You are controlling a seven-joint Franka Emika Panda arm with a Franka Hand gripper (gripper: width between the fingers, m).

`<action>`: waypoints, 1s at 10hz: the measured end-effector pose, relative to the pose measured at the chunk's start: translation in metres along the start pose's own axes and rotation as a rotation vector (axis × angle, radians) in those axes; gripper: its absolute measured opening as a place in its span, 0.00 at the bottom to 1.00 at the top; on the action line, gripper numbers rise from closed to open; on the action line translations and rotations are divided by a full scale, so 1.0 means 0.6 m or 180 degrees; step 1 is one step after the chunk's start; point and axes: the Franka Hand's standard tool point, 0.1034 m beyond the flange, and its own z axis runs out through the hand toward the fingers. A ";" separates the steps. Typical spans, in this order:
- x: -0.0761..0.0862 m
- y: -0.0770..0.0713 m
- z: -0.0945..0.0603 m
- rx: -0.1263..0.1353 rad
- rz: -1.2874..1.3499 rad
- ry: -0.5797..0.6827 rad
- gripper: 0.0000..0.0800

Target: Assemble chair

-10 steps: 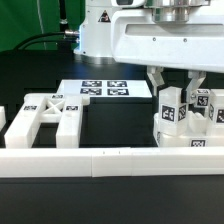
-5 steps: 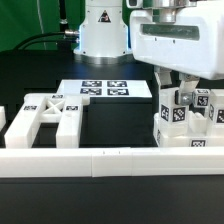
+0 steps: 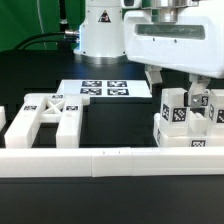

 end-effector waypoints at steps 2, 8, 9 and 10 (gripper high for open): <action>0.000 -0.001 -0.001 0.0003 -0.0723 0.0003 0.81; 0.003 0.001 0.003 -0.0004 -0.2335 0.0024 0.81; 0.004 0.001 0.003 -0.0013 -0.2527 0.0029 0.81; 0.004 0.001 0.002 -0.0034 -0.2837 0.0037 0.81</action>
Offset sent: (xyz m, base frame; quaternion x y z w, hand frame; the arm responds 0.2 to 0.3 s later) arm 0.0009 0.0055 0.0020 0.0080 -0.0023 -0.2659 0.9640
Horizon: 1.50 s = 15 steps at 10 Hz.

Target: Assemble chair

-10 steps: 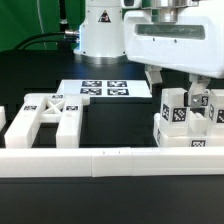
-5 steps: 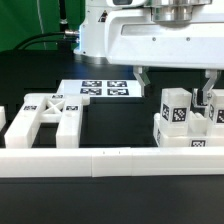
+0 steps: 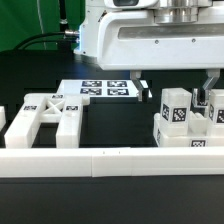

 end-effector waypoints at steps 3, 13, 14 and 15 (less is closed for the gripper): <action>0.000 0.001 0.001 -0.0010 -0.0125 -0.0002 0.80; -0.002 -0.002 0.002 0.0003 0.1858 -0.0017 0.36; -0.002 -0.002 0.002 0.0002 0.2046 -0.0025 0.36; -0.002 -0.002 0.002 0.0006 0.2385 -0.0023 0.36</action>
Offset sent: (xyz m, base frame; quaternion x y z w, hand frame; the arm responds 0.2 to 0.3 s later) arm 0.0000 0.0000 0.0000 0.0000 0.0000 0.0000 1.0000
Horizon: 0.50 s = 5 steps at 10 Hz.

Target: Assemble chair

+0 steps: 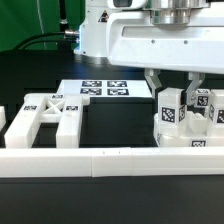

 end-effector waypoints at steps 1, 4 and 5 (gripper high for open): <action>0.002 -0.001 0.000 0.0034 0.0320 0.0017 0.36; -0.003 -0.007 0.001 0.0077 0.1220 0.0037 0.36; -0.003 -0.007 0.001 0.0074 0.1509 0.0047 0.36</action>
Offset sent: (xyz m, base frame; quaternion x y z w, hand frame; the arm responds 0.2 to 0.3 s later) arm -0.0040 0.0052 -0.0065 -0.0481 0.0268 0.2035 0.9775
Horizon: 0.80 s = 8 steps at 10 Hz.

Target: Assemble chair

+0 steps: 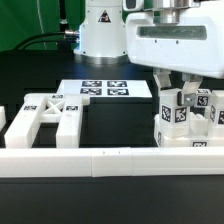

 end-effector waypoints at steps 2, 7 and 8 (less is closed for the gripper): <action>0.001 0.000 0.000 0.0011 0.0485 -0.0028 0.36; 0.002 0.001 0.002 0.0016 0.0671 -0.0070 0.61; 0.005 0.005 0.005 0.0003 0.0547 -0.0067 0.77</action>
Offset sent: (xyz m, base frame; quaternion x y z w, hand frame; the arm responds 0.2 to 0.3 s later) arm 0.0030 -0.0026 -0.0035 -0.0125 -0.0149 0.2257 0.9740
